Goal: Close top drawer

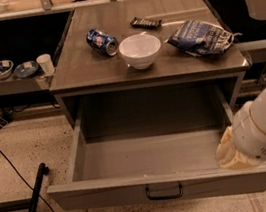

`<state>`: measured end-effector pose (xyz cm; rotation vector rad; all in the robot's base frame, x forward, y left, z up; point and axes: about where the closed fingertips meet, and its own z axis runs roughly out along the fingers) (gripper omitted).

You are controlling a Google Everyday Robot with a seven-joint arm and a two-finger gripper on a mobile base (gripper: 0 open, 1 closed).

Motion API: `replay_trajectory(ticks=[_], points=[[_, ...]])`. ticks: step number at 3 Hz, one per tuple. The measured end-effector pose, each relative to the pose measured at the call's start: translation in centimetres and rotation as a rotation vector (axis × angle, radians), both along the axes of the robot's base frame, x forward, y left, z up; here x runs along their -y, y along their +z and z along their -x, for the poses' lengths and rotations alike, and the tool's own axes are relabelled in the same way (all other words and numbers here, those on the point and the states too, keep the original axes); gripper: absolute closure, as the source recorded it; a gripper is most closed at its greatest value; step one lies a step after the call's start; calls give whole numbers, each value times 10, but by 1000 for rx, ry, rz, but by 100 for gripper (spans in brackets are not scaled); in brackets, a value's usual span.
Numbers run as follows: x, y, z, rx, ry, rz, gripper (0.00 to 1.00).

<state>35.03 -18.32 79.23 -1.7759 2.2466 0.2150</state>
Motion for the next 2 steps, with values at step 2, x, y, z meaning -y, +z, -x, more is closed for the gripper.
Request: replay_trajectory(ticks=[2], points=[[-19, -130, 72, -111, -52, -100, 100]])
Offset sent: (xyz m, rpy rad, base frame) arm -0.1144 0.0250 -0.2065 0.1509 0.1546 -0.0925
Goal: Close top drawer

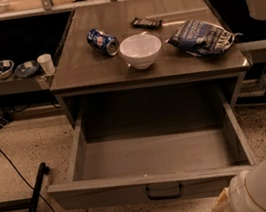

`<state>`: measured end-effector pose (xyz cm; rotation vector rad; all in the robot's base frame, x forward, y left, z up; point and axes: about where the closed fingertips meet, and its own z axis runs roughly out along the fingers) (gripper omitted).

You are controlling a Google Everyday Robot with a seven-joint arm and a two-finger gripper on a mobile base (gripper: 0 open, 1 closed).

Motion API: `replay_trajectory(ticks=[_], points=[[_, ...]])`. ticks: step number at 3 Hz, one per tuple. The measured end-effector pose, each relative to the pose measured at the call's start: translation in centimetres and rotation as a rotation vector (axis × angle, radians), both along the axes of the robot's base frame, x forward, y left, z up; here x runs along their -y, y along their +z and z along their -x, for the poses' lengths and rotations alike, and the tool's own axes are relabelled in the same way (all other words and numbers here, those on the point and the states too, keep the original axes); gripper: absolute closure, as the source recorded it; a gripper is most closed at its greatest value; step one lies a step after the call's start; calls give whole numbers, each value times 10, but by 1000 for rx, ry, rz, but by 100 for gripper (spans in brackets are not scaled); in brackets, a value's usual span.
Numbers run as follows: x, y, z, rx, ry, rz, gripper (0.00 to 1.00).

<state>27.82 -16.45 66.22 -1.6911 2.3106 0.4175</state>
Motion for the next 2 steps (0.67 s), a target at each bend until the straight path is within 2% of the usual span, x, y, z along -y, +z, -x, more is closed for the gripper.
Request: replay_trajectory(ticks=[1, 2], points=[[-6, -32, 8, 21, -53, -15, 100], [-7, -57, -11, 55, -171, -67, 100]])
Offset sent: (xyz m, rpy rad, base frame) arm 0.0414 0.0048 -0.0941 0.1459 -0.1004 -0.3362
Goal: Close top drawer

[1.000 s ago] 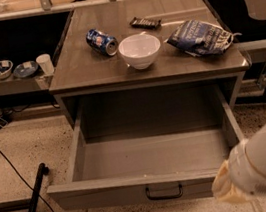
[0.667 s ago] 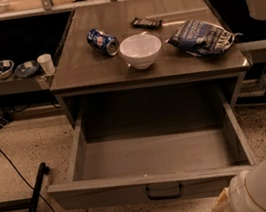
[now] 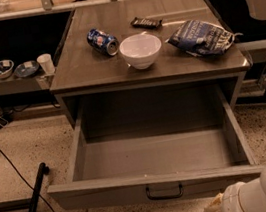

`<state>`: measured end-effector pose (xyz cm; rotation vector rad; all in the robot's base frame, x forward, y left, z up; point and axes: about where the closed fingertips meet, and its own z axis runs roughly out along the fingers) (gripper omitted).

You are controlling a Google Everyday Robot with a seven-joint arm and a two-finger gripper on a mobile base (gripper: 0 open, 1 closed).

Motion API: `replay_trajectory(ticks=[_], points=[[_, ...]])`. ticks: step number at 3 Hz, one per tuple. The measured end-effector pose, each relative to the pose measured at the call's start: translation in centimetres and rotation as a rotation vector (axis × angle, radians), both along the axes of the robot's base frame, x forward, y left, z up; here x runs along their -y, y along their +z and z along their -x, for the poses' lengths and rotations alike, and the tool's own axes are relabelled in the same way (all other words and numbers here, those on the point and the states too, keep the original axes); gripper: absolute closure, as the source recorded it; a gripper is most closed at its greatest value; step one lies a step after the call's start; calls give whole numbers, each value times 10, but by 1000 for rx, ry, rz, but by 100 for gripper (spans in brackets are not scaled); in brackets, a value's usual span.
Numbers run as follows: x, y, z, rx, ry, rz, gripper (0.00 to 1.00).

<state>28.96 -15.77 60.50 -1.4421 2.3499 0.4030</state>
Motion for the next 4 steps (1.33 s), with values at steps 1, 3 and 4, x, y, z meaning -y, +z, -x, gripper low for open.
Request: replay_trajectory(ticks=[1, 3, 4], points=[[-5, -20, -30, 84, -126, -112, 100], [8, -32, -30, 129, -162, -136, 100], [9, -31, -44, 227, -165, -213, 100]])
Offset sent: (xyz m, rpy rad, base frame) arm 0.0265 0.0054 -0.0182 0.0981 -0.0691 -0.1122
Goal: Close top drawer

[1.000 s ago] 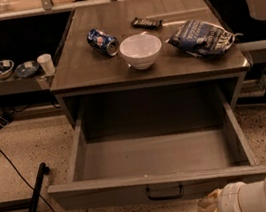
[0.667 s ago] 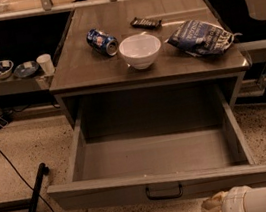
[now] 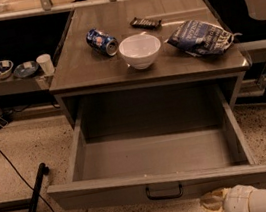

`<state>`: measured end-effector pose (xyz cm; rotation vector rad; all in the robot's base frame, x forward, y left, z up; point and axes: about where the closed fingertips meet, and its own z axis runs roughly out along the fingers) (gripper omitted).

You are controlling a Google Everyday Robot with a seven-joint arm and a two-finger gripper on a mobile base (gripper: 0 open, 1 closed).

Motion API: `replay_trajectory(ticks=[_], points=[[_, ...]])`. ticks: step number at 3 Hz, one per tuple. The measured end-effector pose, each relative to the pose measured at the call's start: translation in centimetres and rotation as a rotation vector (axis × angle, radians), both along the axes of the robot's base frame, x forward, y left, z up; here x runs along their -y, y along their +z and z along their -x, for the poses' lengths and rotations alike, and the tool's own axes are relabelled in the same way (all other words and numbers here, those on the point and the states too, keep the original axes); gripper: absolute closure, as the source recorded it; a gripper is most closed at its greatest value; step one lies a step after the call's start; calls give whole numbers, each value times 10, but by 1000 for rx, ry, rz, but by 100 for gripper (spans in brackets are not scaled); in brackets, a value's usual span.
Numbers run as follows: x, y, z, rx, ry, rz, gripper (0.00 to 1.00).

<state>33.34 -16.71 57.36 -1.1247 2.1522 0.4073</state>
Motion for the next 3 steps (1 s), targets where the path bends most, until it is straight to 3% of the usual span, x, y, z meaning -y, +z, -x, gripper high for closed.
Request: replay_trajectory(ticks=[1, 2, 3], points=[[-1, 9, -22, 105, -11, -54, 100], [0, 18, -41, 216, 6, -64, 100], [0, 26, -54, 278, 13, -63, 100]])
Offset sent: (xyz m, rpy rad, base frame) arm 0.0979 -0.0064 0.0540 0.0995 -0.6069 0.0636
